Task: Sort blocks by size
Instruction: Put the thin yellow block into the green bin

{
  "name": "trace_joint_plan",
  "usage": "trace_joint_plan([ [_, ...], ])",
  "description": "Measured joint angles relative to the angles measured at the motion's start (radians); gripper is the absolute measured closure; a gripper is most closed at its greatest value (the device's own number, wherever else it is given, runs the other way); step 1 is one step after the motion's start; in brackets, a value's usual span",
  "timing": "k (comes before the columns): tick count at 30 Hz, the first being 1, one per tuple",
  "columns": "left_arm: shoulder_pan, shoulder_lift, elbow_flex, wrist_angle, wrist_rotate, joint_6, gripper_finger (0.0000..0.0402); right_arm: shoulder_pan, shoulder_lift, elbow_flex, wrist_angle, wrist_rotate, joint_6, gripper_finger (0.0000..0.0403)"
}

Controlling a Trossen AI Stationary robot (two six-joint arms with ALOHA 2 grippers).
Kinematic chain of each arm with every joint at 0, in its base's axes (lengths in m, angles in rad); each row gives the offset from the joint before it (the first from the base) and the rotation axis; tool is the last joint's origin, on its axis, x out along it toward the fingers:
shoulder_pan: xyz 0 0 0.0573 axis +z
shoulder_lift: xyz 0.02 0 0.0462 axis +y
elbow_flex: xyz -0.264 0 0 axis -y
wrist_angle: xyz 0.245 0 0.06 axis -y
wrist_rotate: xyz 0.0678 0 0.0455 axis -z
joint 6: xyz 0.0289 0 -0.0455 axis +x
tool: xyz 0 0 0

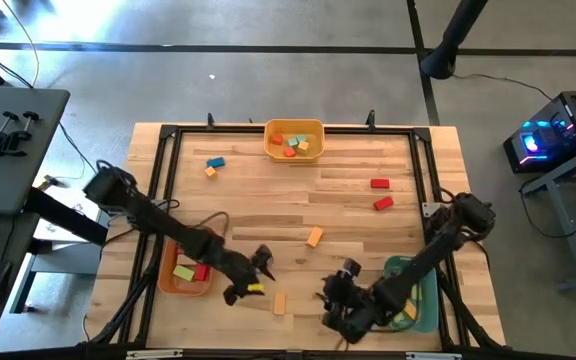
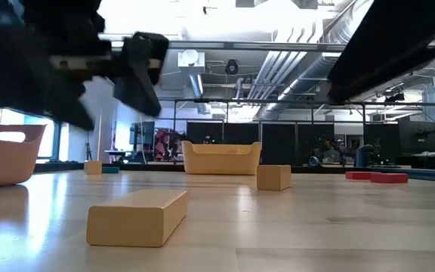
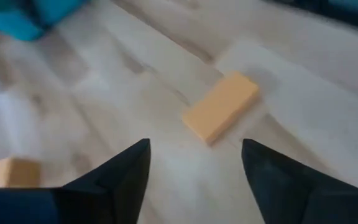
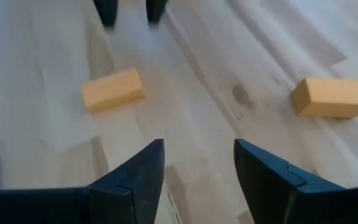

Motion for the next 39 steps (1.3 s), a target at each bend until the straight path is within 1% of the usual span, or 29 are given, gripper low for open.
trace_joint_plan([
  [4,0.005,0.087,0.098,-0.090,0.068,0.143,0.0129,0.044,0.000,0.000,-0.004,0.138,0.033,0.0215],
  [7,0.024,0.146,0.159,-0.108,0.154,0.215,0.0119,0.056,0.000,0.000,-0.005,0.209,0.033,0.0215],
  [10,0.053,0.201,0.204,-0.113,0.237,0.277,0.0117,0.054,0.000,0.000,-0.008,0.215,0.047,0.0215],
  [13,0.081,0.250,0.242,-0.126,0.318,0.305,0.0117,0.045,0.000,0.000,-0.007,0.215,0.070,0.0215],
  [20,0.146,0.347,0.294,-0.157,0.524,0.283,0.0125,0.025,0.000,0.000,-0.004,0.217,0.085,0.0215],
  [24,0.174,0.378,0.296,-0.140,0.602,0.279,0.0145,0.024,0.000,0.000,0.025,0.198,0.111,0.0215],
  [26,0.184,0.385,0.296,-0.142,0.621,0.275,0.0161,0.034,0.001,0.000,0.034,0.198,0.145,0.0215],
  [29,0.190,0.386,0.295,-0.143,0.620,0.272,0.0189,0.052,0.001,0.000,0.041,0.199,0.198,0.0215],
  [33,0.192,0.390,0.291,-0.090,0.612,0.268,0.0224,0.070,0.001,0.000,0.046,0.200,0.267,0.0215],
  [39,0.192,0.395,0.290,0.017,0.549,0.258,0.0251,0.087,0.001,0.000,0.055,0.202,0.340,0.0215],
])
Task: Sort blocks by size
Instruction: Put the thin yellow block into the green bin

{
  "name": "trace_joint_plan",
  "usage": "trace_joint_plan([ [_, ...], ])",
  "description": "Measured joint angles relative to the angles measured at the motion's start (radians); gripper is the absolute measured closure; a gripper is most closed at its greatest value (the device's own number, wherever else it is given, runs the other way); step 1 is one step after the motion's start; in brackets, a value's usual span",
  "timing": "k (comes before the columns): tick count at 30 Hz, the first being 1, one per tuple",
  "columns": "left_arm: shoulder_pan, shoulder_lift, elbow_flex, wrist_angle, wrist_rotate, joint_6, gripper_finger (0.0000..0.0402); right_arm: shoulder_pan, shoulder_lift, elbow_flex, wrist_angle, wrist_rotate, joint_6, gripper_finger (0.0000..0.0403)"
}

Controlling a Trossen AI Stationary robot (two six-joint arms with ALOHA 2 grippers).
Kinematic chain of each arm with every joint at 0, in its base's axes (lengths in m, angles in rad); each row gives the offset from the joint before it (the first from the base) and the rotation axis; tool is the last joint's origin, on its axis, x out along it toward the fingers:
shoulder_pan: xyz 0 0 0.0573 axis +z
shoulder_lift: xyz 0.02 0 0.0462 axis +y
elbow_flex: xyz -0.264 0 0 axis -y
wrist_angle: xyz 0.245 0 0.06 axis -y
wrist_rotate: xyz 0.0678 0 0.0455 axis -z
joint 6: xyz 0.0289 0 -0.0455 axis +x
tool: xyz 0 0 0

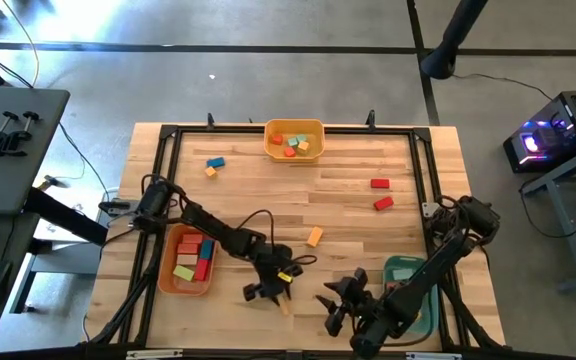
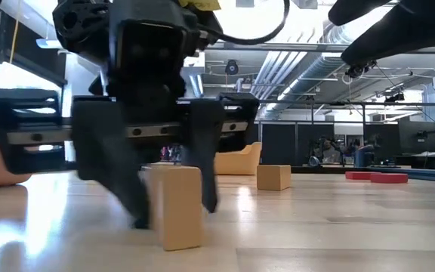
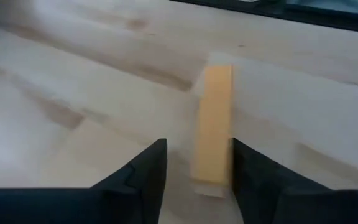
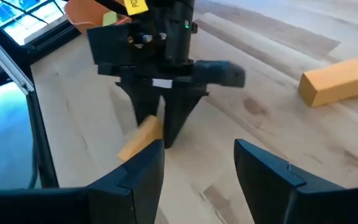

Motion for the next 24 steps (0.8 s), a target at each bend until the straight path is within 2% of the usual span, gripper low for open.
trace_joint_plan([
  [4,0.001,0.000,0.000,0.021,-0.068,-0.058,0.0282,0.012,0.005,0.000,0.005,0.000,0.029,0.0215],
  [11,0.004,0.000,0.001,0.050,-0.120,-0.190,0.0377,0.018,0.056,0.000,0.029,-0.018,0.042,0.0215],
  [14,0.003,0.000,0.001,0.067,-0.166,-0.220,0.0378,0.008,0.088,0.000,0.029,-0.066,0.055,0.0215],
  [19,0.003,0.000,0.001,0.076,-0.215,-0.243,0.0365,-0.038,0.135,0.000,0.028,-0.103,-0.034,0.0211],
  [24,0.003,0.000,0.001,0.076,-0.219,-0.251,0.0360,-0.100,0.153,0.000,0.092,-0.218,-0.188,0.0180],
])
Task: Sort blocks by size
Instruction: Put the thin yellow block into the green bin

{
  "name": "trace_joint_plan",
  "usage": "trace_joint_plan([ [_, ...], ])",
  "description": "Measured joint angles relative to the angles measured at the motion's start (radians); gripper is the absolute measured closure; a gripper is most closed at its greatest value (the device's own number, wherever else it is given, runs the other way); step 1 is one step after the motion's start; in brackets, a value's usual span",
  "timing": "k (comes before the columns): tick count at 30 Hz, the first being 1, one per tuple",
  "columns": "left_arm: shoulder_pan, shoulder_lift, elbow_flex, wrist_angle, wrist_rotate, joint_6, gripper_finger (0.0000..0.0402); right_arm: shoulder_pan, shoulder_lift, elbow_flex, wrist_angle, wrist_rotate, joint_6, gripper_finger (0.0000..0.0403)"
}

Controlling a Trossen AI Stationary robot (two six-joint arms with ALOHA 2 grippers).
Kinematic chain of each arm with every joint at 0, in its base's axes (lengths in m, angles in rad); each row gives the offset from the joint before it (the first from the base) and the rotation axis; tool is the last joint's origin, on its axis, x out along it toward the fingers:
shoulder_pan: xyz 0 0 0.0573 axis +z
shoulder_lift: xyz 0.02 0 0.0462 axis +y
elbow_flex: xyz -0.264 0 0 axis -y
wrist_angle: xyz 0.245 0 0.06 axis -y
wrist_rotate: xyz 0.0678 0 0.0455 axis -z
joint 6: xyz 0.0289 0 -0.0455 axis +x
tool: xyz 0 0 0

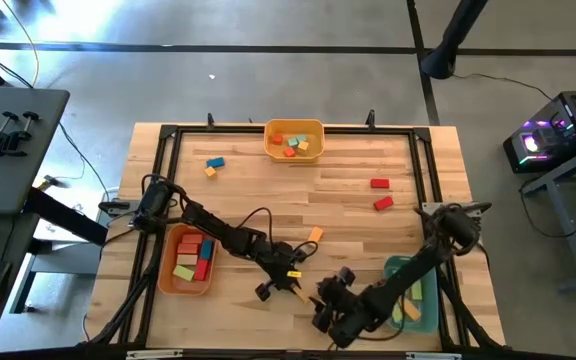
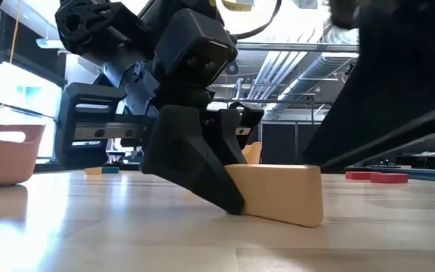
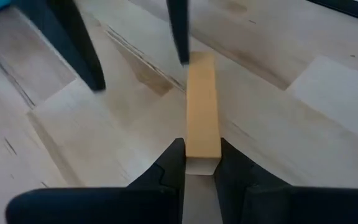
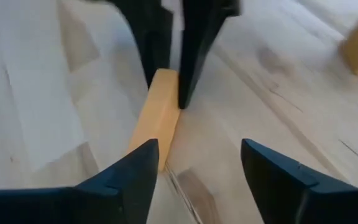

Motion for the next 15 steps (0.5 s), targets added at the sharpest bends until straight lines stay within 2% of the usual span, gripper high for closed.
trace_joint_plan([
  [5,-0.004,0.000,0.000,-0.006,0.022,0.007,0.0357,-0.039,0.003,0.000,0.090,-0.094,-0.232,0.0150],
  [11,-0.005,-0.001,0.000,-0.008,0.027,0.004,0.0356,-0.050,0.003,0.000,0.123,-0.149,-0.328,0.0154],
  [15,-0.005,-0.002,0.000,-0.004,0.024,0.003,0.0356,-0.038,-0.004,0.000,0.114,-0.171,-0.270,0.0162],
])
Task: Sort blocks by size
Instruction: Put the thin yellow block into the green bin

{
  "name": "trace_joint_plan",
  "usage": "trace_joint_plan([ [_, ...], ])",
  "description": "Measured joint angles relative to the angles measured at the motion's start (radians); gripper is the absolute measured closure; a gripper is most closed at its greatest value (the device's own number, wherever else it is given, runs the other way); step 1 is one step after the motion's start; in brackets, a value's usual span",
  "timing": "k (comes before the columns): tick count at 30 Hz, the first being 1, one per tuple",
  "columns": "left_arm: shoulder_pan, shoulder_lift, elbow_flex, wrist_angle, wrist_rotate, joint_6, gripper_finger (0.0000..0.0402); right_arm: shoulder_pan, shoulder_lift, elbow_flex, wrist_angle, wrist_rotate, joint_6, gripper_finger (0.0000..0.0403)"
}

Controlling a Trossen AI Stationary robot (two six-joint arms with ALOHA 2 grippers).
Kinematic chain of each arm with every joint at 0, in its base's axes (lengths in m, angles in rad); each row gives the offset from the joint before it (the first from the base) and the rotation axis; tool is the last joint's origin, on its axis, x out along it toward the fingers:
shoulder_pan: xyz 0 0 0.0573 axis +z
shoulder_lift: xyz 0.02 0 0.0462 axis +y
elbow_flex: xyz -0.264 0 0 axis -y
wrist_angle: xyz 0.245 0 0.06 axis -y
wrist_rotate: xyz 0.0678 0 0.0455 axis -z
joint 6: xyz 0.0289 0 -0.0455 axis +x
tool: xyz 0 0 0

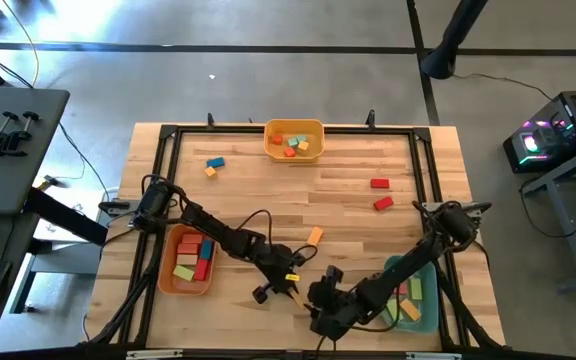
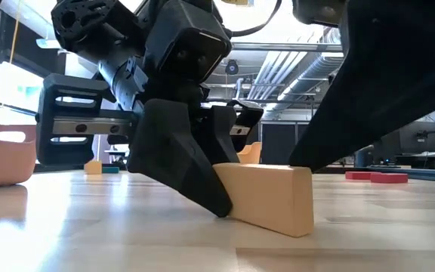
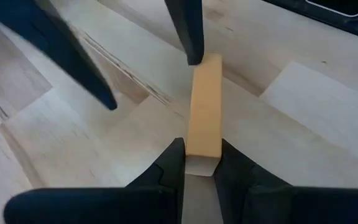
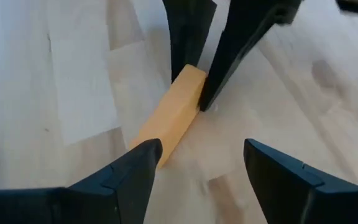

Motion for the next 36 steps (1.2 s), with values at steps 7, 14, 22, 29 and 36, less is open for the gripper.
trace_joint_plan([
  [7,0.011,-0.001,0.001,0.006,-0.059,-0.010,0.0356,0.032,0.000,0.000,0.011,-0.159,0.165,0.0163],
  [14,0.011,-0.001,0.001,0.005,-0.065,-0.013,0.0355,0.029,0.041,0.000,-0.014,0.111,0.208,0.0163],
  [22,0.000,-0.001,0.001,0.004,-0.060,-0.023,0.0352,-0.017,0.089,0.001,0.051,0.101,0.188,0.0205],
  [29,0.000,-0.001,0.001,-0.005,-0.051,-0.127,0.0285,0.003,0.065,0.030,-0.030,0.055,0.202,0.0351],
  [36,-0.001,-0.001,0.001,-0.007,-0.057,-0.153,0.0235,0.105,0.045,0.369,-0.662,-0.128,0.430,0.0349],
])
